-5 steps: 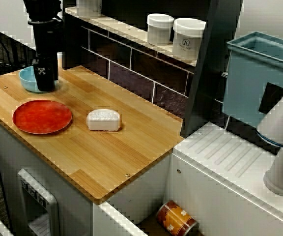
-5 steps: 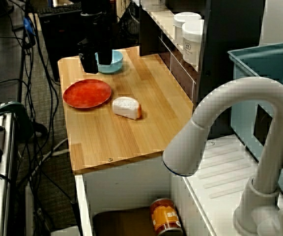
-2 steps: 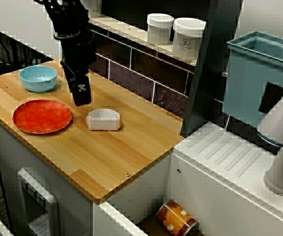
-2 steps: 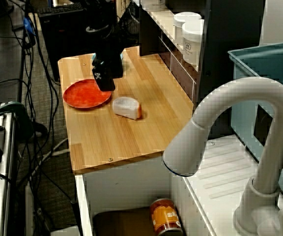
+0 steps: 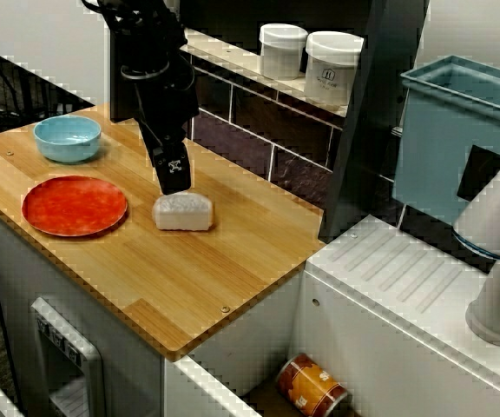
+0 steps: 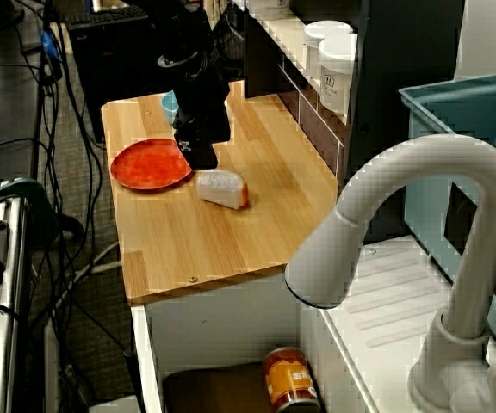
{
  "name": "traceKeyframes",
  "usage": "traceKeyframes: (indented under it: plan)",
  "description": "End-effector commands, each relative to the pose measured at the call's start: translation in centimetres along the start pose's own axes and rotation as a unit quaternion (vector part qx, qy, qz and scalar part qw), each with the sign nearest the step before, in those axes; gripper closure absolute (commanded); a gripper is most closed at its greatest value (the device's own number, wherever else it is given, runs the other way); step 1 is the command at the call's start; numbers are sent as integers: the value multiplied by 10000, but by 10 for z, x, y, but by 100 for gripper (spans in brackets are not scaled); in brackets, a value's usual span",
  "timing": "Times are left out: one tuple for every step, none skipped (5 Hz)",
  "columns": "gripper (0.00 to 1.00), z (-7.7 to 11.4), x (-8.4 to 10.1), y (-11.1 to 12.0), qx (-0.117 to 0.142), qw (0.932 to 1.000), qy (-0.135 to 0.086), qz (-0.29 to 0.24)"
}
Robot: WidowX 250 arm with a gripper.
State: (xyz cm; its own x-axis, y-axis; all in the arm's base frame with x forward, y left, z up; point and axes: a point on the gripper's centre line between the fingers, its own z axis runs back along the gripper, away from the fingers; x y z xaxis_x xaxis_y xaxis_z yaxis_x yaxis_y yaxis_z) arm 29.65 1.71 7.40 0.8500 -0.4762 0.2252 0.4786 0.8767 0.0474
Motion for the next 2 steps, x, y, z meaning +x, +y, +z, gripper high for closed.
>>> traceKeyframes:
  plan:
    - [0,12,16,5,105,9997,-183,-143]
    - [0,2,15,2,245,9987,-279,-356]
